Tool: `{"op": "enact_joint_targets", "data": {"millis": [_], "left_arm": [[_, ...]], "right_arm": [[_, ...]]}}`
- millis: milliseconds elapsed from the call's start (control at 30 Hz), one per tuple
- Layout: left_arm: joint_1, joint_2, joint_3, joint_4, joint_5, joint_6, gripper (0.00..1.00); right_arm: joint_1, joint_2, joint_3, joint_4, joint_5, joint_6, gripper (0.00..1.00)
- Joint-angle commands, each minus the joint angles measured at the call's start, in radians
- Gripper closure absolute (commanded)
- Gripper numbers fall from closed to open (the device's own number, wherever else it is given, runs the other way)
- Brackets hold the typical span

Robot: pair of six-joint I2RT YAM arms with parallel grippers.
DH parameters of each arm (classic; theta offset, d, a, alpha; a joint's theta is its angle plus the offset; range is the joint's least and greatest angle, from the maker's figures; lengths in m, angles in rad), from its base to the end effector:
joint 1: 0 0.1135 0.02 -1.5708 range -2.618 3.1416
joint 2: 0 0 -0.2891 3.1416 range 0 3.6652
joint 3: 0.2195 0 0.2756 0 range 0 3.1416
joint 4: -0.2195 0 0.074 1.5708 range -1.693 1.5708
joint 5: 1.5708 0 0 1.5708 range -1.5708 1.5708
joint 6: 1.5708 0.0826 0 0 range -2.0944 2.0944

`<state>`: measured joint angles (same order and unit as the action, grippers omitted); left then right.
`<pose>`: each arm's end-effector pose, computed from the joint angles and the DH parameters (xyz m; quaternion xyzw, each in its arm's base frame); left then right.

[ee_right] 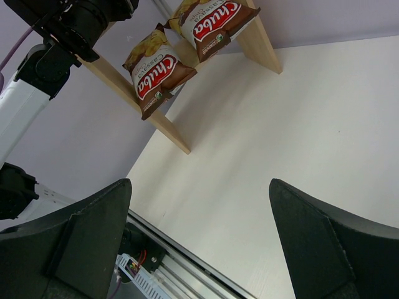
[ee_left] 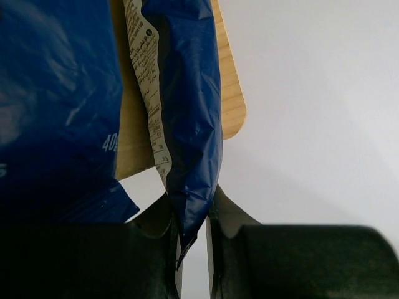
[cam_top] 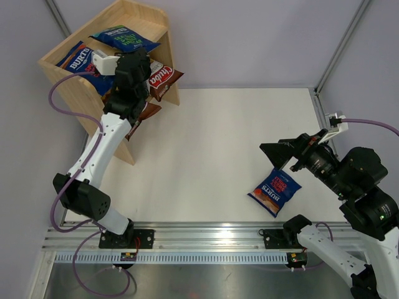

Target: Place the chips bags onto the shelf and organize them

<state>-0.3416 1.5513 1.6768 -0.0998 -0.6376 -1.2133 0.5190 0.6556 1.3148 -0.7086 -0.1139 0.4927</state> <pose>0.4066 -0.0924 0.4994 -0.4833 0.5061 -0.3211 0.6381 0.1018 0.0690 0.4942 -0.0487 0.7226 0.3696 0.5821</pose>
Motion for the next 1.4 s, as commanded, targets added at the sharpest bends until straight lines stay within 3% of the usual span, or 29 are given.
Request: {"op": "enact_joint_targets", "data": {"millis": [0, 233, 467, 800, 1100, 1367], "left_arm": [[0.003, -0.022, 0.052, 0.015, -0.037, -0.028, 0.96], [0.004, 0.012, 0.095, 0.003, -0.063, -0.022, 0.96], [0.001, 0.085, 0.234, -0.09, -0.1, -0.002, 0.94], [-0.008, 0.075, 0.218, -0.121, -0.191, 0.038, 0.95], [-0.008, 0.162, 0.331, -0.129, -0.126, 0.06, 0.95], [-0.013, 0.191, 0.333, -0.112, -0.138, 0.077, 0.96]], "right_arm": [[0.003, -0.007, 0.018, 0.017, 0.008, -0.025, 0.01], [0.003, -0.039, 0.018, 0.003, 0.007, -0.043, 0.0], [0.004, -0.07, 0.001, 0.001, -0.003, -0.057, 0.01], [0.003, -0.083, 0.003, -0.011, -0.018, -0.085, 0.01], [0.004, -0.096, 0.0, -0.008, -0.01, -0.092, 0.01], [0.004, -0.093, 0.004, -0.015, 0.006, -0.109, 0.0]]}}
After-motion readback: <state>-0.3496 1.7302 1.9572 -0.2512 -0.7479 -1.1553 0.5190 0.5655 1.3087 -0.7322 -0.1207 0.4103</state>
